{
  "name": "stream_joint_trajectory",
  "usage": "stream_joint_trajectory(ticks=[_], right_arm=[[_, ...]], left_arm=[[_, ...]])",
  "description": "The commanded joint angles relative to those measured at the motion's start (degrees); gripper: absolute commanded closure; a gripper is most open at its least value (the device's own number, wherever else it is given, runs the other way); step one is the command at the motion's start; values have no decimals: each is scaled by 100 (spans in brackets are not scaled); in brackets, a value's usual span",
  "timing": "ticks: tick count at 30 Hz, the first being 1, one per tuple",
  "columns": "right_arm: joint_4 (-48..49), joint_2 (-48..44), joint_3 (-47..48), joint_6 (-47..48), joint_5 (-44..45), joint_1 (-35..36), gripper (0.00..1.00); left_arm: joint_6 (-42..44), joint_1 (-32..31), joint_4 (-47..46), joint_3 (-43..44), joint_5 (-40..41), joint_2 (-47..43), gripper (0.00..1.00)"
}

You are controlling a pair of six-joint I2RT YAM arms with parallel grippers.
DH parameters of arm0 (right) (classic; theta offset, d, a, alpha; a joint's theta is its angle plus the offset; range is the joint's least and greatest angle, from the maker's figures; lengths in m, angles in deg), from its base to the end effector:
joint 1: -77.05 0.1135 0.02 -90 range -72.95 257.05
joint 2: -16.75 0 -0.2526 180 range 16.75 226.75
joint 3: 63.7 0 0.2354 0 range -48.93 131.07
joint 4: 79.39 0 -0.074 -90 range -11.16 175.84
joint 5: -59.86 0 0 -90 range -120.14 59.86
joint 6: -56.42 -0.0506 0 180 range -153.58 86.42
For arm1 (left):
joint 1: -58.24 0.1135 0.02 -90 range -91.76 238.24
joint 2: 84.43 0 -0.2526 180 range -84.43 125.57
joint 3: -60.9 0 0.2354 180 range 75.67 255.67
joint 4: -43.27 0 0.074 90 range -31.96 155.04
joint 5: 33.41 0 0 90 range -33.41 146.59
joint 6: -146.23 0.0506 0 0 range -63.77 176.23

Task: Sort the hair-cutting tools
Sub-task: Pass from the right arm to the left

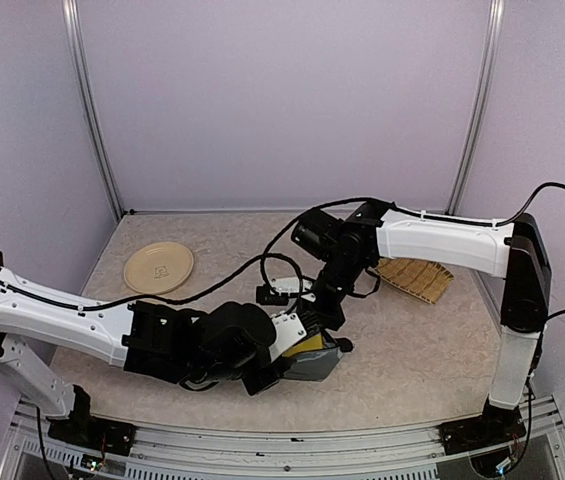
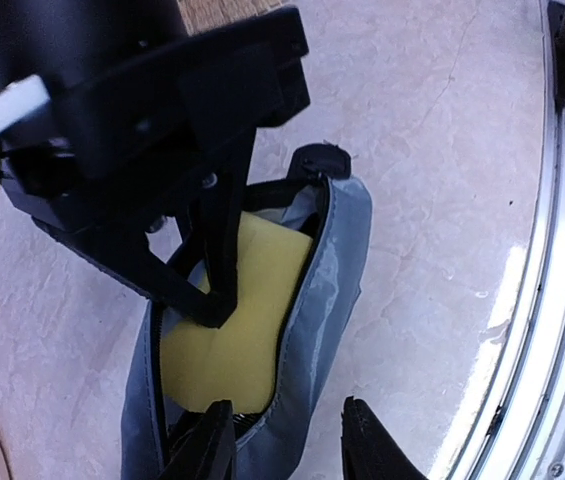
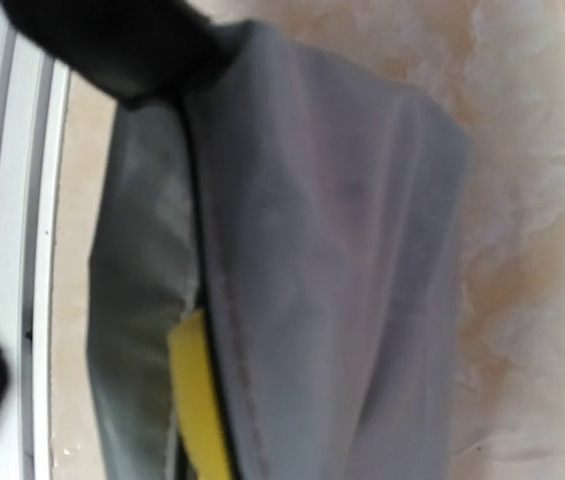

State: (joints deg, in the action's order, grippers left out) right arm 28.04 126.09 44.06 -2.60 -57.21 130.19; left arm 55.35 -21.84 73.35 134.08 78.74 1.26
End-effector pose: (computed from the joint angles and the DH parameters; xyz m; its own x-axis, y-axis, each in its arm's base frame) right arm 0.2044 0.3110 0.2308 -0.0896 -0.8836 -0.4595 -0.9718 -0.0235 0.2347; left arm 0.0739 -0.3117 0.2326 -0.1298 0.6599 -0.7400 0.8626 0.4432 0.2438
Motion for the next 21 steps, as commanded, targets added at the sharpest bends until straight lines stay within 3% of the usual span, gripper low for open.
stream_joint_trajectory(ticks=[1, 10, 15, 17, 21], right_arm=[[3, -134, 111, 59, -33, 138, 100], [5, -98, 112, 66, -39, 259, 100], [-27, -15, 60, 122, -183, 281, 100], [-26, 22, 53, 134, -208, 276, 100], [-15, 72, 67, 153, -199, 280, 100]], left_arm=[[325, 27, 862, 374, 274, 419, 67], [442, 83, 1603, 805, 750, 1290, 47], [578, 186, 1448, 780, 897, 1633, 34], [717, 199, 1308, 763, 953, 1713, 33], [933, 288, 910, 711, 1003, 1818, 44]])
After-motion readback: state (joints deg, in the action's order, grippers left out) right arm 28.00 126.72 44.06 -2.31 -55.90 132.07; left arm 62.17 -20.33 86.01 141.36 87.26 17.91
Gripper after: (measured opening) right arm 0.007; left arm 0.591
